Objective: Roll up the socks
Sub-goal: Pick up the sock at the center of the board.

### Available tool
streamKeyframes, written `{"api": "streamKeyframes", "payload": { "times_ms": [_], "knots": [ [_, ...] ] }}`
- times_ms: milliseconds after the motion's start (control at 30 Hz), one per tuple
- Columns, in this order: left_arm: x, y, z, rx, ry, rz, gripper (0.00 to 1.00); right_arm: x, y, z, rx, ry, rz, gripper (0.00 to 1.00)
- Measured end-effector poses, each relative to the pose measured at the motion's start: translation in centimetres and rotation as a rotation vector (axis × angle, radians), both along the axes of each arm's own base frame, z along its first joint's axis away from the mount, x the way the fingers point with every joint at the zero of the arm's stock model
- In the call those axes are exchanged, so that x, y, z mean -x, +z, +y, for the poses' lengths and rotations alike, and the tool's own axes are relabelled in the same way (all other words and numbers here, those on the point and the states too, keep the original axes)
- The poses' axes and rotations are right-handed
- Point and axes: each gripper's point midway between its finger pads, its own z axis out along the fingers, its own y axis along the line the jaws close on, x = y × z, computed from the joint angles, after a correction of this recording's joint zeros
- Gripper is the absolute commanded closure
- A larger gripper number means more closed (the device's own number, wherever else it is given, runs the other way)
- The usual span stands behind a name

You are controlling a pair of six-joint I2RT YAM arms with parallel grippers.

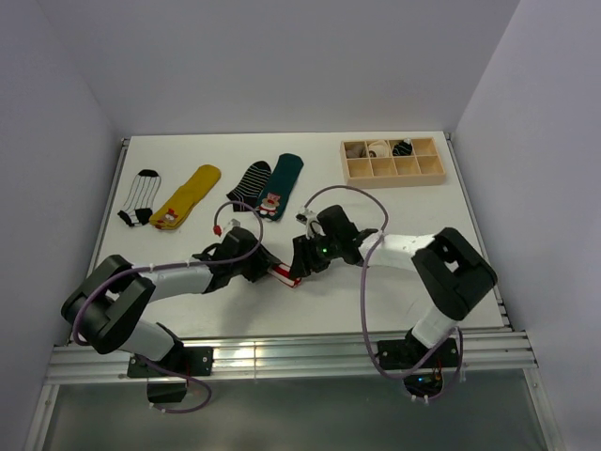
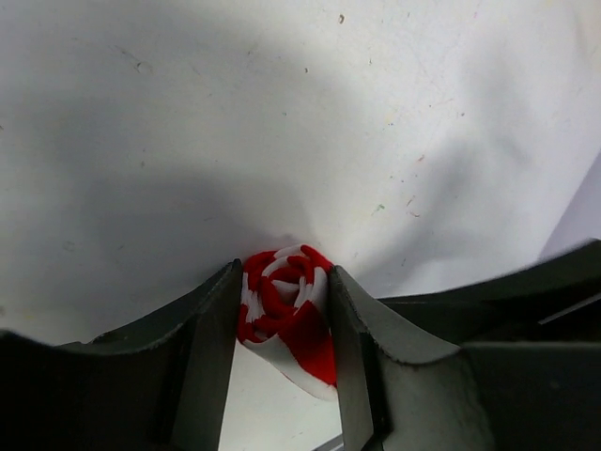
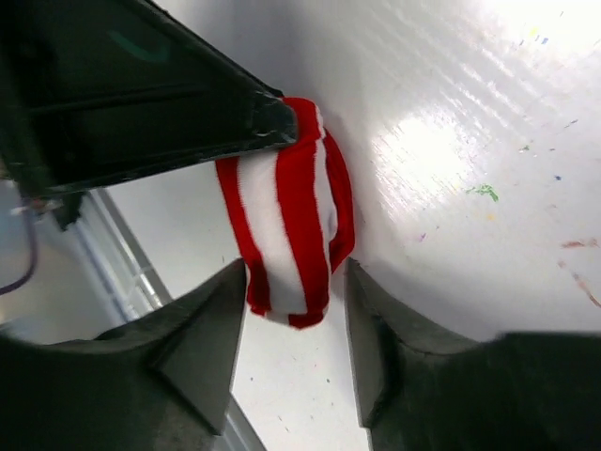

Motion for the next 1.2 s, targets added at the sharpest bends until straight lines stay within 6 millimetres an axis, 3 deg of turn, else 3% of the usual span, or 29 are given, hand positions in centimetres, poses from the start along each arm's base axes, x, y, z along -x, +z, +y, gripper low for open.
{"api": "streamKeyframes", "payload": {
  "times_ms": [200, 400, 567, 700, 1000, 1200],
  "knots": [
    [-0.1, 0.3, 0.2, -0.088, -0.035, 0.011, 0.55, -1.1, 3.3, -0.2, 0.125, -0.027, -0.277, 0.27],
    [-0.1, 0.5, 0.4, -0.150, -0.068, 0.027, 0.55, -0.6, 4.9, 1.0, 0.222, 0.003, -0.513, 0.27],
    [0.0, 0.2, 0.4, -0.170, -0.080, 0.039, 0.56, 0.6, 4.2, 1.8, 0.315, 0.039, -0.627, 0.27],
    [-0.1, 0.0, 0.4, -0.179, -0.084, 0.047, 0.56, 1.2, 2.5, 2.2, 0.405, 0.069, -0.680, 0.28],
    [0.0, -0.5, 1.0, -0.184, -0.077, 0.082, 0.57, 0.3, 0.4, 2.6, 0.536, 0.034, -0.771, 0.31],
    [0.1, -0.5, 0.7, -0.181, -0.086, 0.085, 0.57, 1.2, -1.5, 3.1, 0.567, 0.083, -0.772, 0.32]
  ]
}}
